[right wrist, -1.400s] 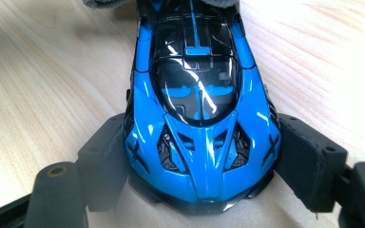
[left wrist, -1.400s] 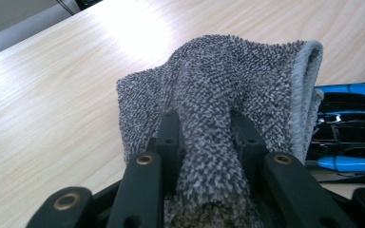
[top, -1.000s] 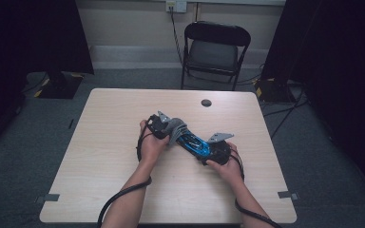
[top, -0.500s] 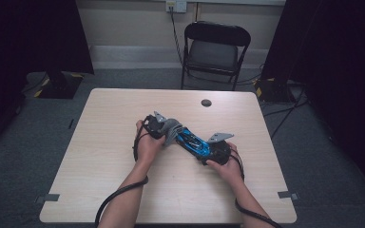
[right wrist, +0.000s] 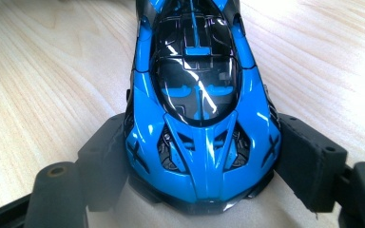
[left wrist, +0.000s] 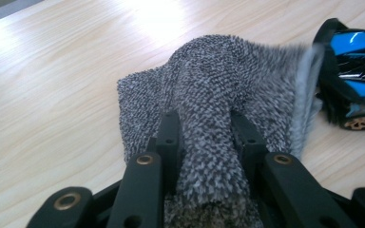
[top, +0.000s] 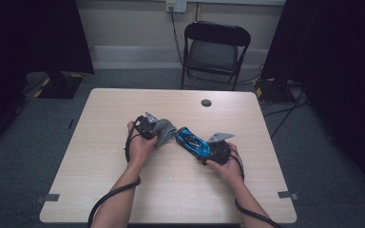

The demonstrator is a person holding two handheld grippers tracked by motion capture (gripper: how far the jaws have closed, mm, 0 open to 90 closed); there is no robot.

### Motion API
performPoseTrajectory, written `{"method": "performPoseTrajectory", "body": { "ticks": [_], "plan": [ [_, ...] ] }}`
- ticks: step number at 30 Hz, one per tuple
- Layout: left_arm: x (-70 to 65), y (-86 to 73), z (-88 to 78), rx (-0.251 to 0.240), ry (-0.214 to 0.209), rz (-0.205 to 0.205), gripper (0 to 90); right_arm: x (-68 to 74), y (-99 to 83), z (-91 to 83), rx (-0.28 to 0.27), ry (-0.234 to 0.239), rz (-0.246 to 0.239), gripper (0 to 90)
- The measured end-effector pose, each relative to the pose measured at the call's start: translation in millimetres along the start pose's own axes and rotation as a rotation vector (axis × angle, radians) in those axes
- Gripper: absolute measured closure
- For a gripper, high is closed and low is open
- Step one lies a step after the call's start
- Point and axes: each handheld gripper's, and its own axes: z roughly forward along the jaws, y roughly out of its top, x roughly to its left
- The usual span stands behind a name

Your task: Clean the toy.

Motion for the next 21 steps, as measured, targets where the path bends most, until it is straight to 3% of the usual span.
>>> {"method": "performPoseTrajectory", "body": {
  "ticks": [9,14,21],
  "plan": [
    [6.3,0.3,-19.8,-0.044,-0.010,-0.015,70.1,0.1,0.0,0.0,0.000,0.000,0.000,25.3],
    [-4.0,9.9,-31.6,-0.094,-0.054,-0.013,70.0,0.1,0.0,-0.1,0.000,0.000,0.000,25.3],
    [-27.2,21.2,-38.1,-0.130,-0.104,0.025,69.9,0.0,0.0,0.0,0.000,0.000,0.000,25.3]
  ]
}}
